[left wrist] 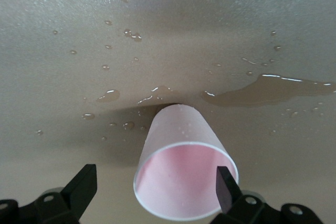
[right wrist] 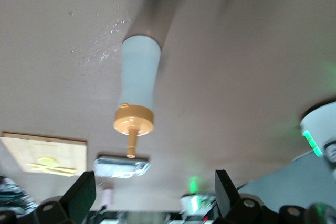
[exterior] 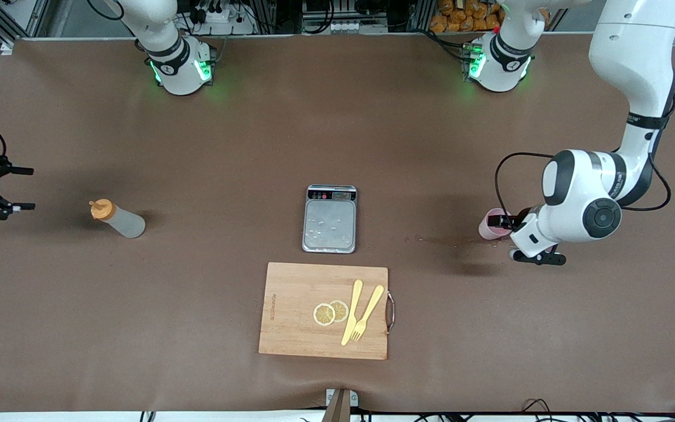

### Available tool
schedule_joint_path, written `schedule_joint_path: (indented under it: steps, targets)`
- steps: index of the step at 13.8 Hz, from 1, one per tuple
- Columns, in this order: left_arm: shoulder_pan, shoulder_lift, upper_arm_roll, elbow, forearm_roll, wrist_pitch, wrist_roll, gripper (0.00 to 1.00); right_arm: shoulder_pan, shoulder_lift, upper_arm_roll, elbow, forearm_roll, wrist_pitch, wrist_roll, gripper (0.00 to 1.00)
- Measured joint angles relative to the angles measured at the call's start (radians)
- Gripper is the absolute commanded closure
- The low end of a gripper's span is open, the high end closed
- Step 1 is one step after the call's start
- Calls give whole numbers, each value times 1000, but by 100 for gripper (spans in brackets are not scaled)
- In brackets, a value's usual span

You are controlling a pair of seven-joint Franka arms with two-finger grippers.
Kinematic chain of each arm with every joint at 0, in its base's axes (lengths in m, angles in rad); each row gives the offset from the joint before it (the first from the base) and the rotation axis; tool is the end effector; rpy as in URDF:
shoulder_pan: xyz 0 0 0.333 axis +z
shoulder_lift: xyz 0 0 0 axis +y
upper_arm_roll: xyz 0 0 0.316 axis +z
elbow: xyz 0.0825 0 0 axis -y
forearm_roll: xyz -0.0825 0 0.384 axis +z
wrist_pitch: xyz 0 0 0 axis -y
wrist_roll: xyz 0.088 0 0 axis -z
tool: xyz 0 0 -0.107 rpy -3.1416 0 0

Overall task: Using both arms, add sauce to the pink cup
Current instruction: 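Grasp the pink cup with the left gripper while the right gripper reaches the bottle, then carry the pink cup onto the scale with the left gripper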

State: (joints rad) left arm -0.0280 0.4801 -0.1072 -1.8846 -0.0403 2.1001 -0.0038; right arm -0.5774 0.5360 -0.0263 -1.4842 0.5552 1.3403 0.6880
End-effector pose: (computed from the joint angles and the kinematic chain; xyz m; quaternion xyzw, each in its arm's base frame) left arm 0.5990 -0.0810 0.2346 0.9893 -0.0500 -0.1333 0.0320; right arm 0.5515 -0.2977 0.3475 -0.7073 0.5711 0.3318 0.2520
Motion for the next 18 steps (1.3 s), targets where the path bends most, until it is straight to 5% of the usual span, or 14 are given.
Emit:
schedule_joint_path:
  steps: [3,5,6,18]
  targets:
    - [0,23,1,1,0,4,0,0,-33,99,0,5,105,1,55,0]
    - [0,30,1,1,0,6,0,89,-49,155,0,9,143,1,56,0]
    - [0,31,1,2,0,6,0,100,-51,176,0,10,156,1,56,0]
    - [-6,33,0,7,0,7,0,100,-60,362,4,14,285,1,68,0]
